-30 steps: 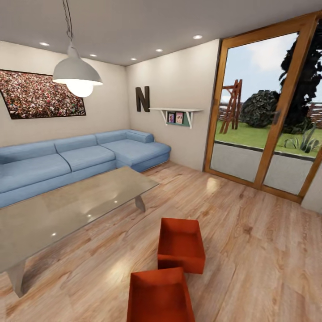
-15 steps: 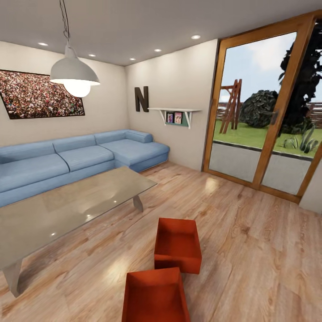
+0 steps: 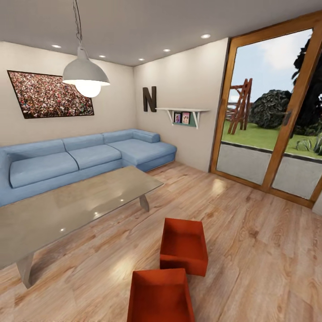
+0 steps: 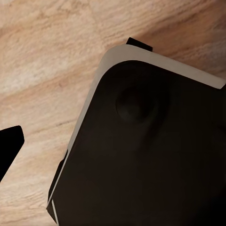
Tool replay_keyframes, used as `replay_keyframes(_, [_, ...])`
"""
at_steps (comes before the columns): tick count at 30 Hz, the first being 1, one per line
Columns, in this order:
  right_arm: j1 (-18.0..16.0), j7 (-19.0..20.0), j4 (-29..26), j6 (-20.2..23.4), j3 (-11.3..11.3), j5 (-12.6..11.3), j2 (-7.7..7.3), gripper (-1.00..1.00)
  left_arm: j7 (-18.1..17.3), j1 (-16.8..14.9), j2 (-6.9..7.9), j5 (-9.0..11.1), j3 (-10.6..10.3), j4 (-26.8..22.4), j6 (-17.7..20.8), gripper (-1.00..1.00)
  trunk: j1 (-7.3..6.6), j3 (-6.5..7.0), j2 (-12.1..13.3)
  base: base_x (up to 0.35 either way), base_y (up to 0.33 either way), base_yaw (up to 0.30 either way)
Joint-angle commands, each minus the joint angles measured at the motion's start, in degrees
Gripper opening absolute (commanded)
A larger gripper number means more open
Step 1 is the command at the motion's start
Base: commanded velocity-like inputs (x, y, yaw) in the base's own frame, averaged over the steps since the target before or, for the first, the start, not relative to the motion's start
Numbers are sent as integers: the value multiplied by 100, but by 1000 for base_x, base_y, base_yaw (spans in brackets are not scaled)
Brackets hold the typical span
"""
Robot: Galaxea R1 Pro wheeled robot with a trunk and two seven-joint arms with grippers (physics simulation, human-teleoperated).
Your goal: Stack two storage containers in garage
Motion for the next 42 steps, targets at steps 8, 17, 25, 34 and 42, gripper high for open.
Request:
replay_keyframes(8, [-7,25,17,-36,44,-52,-6,100,8,-1,-12,-1,40,-3,-12,100,0,-5,-3,0,0,7])
replay_keyframes(17, [-7,24,17,-26,44,-51,7,100,17,-1,-12,4,40,-12,-13,100,0,-5,-3,-57,-54,0])
replay_keyframes(25, [-7,24,17,-18,44,-51,5,100,32,-1,-12,20,45,-25,-12,100,0,-5,-3,-5,-5,0])
replay_keyframes(34, [-7,16,17,-29,37,-65,-14,100,15,-1,-4,295,38,-6,-18,100,0,-5,-3,0,0,79])
replay_keyframes(42, [-7,18,17,-18,38,-61,20,100,16,-1,-9,313,34,-3,-28,100,0,-5,-3,0,-19,13])
